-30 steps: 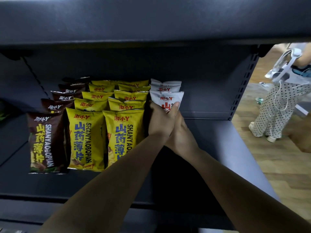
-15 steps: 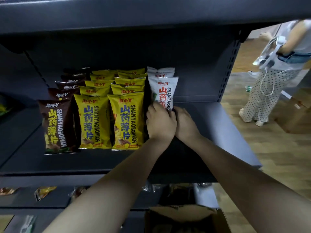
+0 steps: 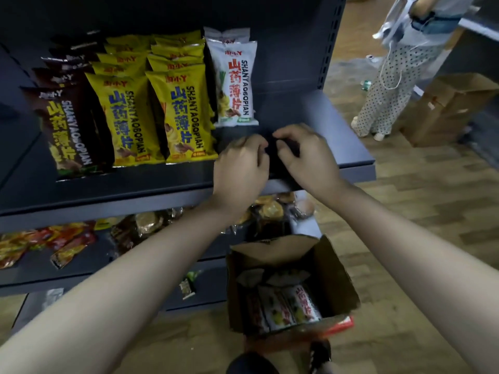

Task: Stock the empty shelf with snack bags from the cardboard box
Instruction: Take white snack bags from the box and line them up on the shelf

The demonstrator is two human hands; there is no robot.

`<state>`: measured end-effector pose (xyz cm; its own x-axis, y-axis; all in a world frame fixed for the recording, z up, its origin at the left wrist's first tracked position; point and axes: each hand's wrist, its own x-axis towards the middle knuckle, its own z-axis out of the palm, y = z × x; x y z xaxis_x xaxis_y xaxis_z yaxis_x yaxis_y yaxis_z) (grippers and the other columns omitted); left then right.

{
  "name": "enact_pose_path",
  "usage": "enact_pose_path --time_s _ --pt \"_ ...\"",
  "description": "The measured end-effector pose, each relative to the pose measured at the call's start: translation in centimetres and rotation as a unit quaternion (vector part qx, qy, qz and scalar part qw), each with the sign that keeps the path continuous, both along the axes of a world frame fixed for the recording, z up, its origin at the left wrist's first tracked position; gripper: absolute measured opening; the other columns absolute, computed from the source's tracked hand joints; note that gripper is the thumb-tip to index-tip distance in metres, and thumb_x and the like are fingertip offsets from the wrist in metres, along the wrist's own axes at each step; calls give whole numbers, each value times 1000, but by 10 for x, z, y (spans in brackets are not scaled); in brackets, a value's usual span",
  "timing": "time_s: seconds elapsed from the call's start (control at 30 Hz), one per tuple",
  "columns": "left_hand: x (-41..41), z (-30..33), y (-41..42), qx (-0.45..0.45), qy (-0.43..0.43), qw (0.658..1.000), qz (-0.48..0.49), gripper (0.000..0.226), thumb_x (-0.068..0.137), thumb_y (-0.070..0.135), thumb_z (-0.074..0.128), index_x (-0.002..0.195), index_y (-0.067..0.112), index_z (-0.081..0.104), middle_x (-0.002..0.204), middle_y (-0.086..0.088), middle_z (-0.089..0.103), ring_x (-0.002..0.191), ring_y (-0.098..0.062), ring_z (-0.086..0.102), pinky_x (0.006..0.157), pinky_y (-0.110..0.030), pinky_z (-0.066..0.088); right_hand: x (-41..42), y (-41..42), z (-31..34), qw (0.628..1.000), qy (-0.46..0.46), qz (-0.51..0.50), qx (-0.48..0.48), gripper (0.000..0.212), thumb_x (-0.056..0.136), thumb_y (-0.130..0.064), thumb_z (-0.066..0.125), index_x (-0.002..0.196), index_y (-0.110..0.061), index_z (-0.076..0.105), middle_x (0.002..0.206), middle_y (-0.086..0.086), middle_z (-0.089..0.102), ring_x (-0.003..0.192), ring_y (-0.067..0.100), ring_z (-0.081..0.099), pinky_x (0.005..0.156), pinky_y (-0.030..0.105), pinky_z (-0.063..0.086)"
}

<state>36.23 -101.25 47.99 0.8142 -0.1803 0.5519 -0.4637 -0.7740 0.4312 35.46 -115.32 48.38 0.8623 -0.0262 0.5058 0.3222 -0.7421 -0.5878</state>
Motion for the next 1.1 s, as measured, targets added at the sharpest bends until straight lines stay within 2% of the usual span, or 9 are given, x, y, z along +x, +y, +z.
enact_pose_path --time_s 0.1,0.3,0.4,0.5,0.6,0.73,0.87,1.0,1.1 --pt "-23 -15 5 -14 -15 999 -36 28 78 19 41 91 13 65 87 -5 66 82 -29 62 63 -34 49 -26 0 -7 1000 -8 10 1 22 87 -14 53 103 -8 67 98 7 64 91 22 61 79 23 43" --pt "-55 -47 4 7 -27 999 -36 21 80 19 43 81 10 62 76 -6 62 71 -28 59 58 -33 39 -64 5 -32 996 47 71 -5 23 89 -27 46 101 -19 63 95 -3 62 86 17 60 72 35 49" --pt "-69 -66 2 31 13 998 -47 24 77 21 41 79 11 63 72 -5 63 64 -27 62 49 -28 43 -77 2 -55 991 113 77 -4 27 85 -26 47 107 -20 63 103 -3 64 90 15 60 75 36 51" --pt "-80 -87 1 85 99 991 -38 26 77 20 42 86 14 65 76 -3 66 64 -25 65 49 -25 45 -87 -5 -82 979 182 85 -13 36 82 -36 46 110 -21 62 103 -3 65 86 14 60 72 37 52" --pt "-87 -111 -4 133 234 963 -21 27 87 17 44 110 18 60 106 -4 65 93 -28 63 69 -34 49 -91 -14 -118 968 229 83 -61 24 87 -25 54 110 -22 61 103 -3 67 87 21 66 68 33 51" --pt "-93 -143 -7 169 331 928 -10 25 90 22 45 112 19 57 113 -3 62 103 -24 60 83 -34 47 -93 -27 -154 943 305 86 -95 29 86 -18 56 115 -19 60 111 -2 64 97 21 63 73 34 52" --pt "-102 -183 -9 159 411 898 1 20 96 25 40 104 17 57 108 -4 61 102 -25 58 81 -35 48 -98 -34 -185 901 403 103 -119 13 89 -23 49 96 -21 59 96 0 62 79 21 61 61 37 51" --pt "-112 -222 -7 162 495 853 28 34 93 19 42 126 20 52 125 -4 57 113 -29 55 87 -38 48 -99 -40 -221 867 474 115 -106 26 90 -26 50 112 -19 60 107 -1 63 98 20 61 77 35 52" --pt "-116 -250 -5 176 569 802 36 26 97 16 41 115 8 58 115 -11 61 106 -32 59 84 -40 49 -97 -38 -248 822 544 131 -108 17 90 -24 52 102 -18 62 99 2 63 100 22 59 78 30 48"
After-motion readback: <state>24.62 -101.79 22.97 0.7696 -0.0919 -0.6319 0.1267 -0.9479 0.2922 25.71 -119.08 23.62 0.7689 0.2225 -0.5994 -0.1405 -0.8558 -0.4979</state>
